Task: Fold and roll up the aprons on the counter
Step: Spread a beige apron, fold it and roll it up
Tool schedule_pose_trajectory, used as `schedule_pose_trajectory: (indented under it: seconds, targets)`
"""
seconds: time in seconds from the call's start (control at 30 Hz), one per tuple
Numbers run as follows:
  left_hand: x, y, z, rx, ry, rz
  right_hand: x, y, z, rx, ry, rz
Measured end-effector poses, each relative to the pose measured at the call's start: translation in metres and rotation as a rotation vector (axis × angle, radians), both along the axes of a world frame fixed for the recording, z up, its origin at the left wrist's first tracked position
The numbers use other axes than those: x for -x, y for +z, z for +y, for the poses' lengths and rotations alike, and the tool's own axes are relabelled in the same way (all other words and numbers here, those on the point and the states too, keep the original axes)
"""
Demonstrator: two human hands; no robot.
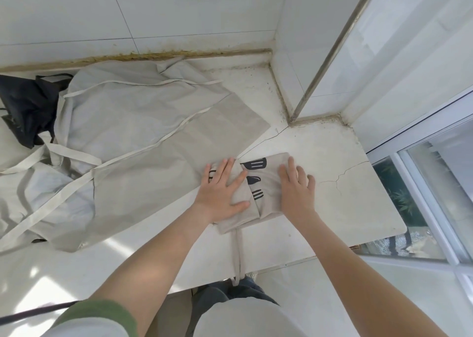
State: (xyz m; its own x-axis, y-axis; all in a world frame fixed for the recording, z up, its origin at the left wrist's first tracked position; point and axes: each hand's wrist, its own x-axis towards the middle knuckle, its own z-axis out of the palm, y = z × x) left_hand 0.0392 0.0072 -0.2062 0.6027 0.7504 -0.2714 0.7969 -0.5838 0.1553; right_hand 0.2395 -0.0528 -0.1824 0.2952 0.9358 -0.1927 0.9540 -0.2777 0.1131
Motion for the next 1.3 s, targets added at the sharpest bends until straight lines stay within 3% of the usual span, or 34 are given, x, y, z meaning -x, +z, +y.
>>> schedule_pose_trajectory:
  seconds: [0.17, 0.3, 0.53, 0.67, 0.87, 0.97, 1.03, 1.13, 1.2, 1.3]
  targets:
    - [0.012, -0.002, 0.007, 0.027, -0.141, 0.016, 0.009, -0.012, 0.001, 0.050, 0.380, 0.304]
    - [0.019, -0.001, 0.013, 0.074, -0.233, 0.002, 0.005, -0.022, -0.008, 0.168, 0.353, 0.255]
    - [0.019, 0.003, 0.013, 0.085, -0.246, 0.009, -0.001, -0.025, -0.004, 0.152, 0.349, 0.248]
    - [0.018, 0.002, 0.013, 0.099, -0.196, 0.019, 0.005, -0.026, -0.015, 0.084, 0.286, 0.243]
    - [0.021, 0.000, 0.013, 0.095, -0.202, -0.015, 0.004, -0.024, -0.030, 0.029, -0.102, 0.269]
    - [0.022, 0.001, 0.003, 0.118, -0.013, -0.121, 0.010, -0.023, -0.025, -0.002, -0.136, 0.236]
    - [0.022, 0.002, -0.009, 0.133, 0.280, -0.266, 0.015, -0.017, -0.018, -0.085, -0.039, 0.225]
    - [0.025, 0.007, -0.019, 0.107, 0.773, -0.513, 0.035, -0.008, -0.006, -0.085, 0.167, 0.373]
    - [0.027, 0.014, -0.013, 0.271, 0.931, -0.591, 0.050, -0.006, 0.000, -0.112, 0.143, 0.498]
    - [0.028, 0.028, -0.002, 0.595, 0.959, -0.550, 0.068, -0.008, 0.006, -0.065, 0.055, 0.511]
